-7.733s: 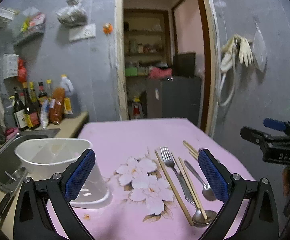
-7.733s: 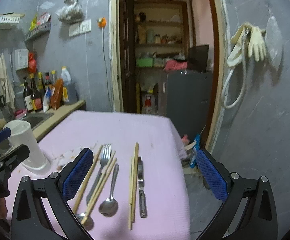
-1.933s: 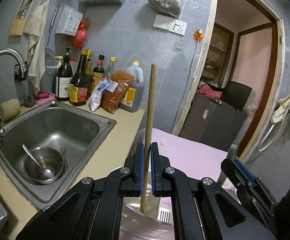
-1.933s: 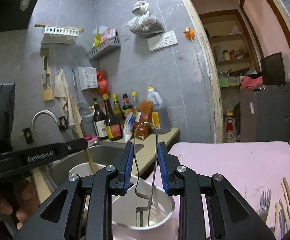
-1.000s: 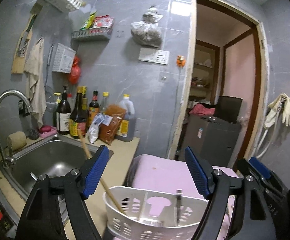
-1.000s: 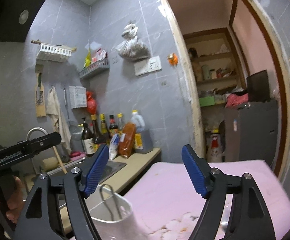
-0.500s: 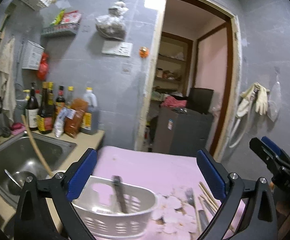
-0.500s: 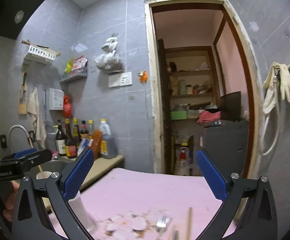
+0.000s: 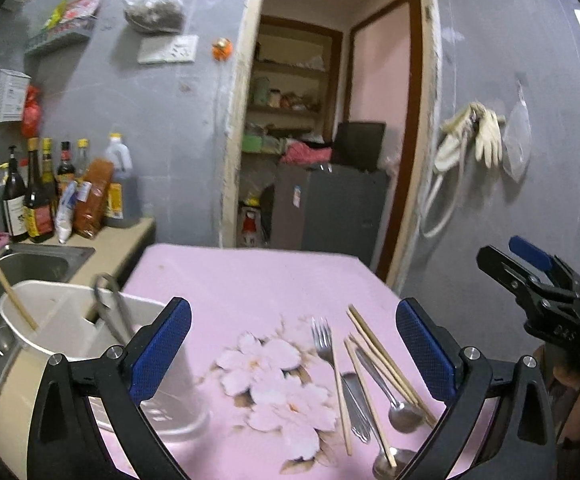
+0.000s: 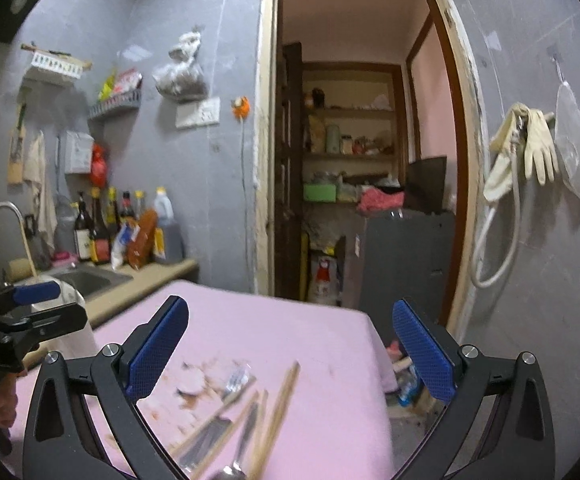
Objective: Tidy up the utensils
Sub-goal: 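Move both tools back down to the remaining utensils, then grasp a wooden chopstick with the left tool while the right grasps another chopstick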
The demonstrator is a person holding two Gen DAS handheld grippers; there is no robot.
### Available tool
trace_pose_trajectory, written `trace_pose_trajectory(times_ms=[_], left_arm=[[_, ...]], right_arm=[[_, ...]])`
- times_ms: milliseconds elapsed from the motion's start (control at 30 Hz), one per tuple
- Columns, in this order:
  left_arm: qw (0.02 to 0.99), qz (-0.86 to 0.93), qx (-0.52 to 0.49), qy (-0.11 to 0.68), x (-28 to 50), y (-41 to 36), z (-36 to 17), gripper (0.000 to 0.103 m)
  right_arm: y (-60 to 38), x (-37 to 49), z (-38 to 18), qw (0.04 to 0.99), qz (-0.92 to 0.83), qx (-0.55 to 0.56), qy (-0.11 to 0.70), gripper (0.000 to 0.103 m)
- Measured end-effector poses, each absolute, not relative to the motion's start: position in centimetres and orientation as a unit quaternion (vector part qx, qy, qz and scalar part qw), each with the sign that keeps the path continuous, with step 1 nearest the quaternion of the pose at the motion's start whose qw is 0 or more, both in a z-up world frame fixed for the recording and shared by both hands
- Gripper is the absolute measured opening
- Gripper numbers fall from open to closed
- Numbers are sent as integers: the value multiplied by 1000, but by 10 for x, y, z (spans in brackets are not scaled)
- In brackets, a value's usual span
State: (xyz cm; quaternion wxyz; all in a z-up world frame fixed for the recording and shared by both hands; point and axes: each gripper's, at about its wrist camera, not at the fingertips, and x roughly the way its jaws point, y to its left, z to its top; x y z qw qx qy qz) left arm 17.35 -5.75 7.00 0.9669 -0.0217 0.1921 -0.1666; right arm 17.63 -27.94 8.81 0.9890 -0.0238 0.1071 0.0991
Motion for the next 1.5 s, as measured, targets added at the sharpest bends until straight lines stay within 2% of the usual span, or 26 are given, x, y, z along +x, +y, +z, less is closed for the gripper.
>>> trace_pose_trajectory(times_ms=[167,300,367,533,700,833,1000,1433,1500], left_arm=[[955,-181,-7,234,185,-78,48,100],[944,-190,6,269,197,-90,33,99],[938,-194,8,286,205,-93,25,97],[921,-200,17,333,228,-101,8,81],[900,-212,33,380,251,-110,-10,56],[880,-226,32,416,270,-113,-22,46],[865,-234,18,443,290,-115,-32,30],[833,-249,-11,495,316,-116,-40,12],[827,-254,-23,501,319,-114,-40,5]], right_arm=[[-293,191,67,983,95,-16,159,100],[-299,206,50,973,97,-8,208,82],[-302,216,42,967,100,-1,234,78],[-302,235,24,951,110,13,290,57],[-295,255,10,928,130,15,348,43],[-293,271,1,913,142,24,383,30],[-289,290,-9,897,146,27,417,23],[-284,316,-25,871,148,47,467,17],[-284,321,-25,868,142,48,473,15]])
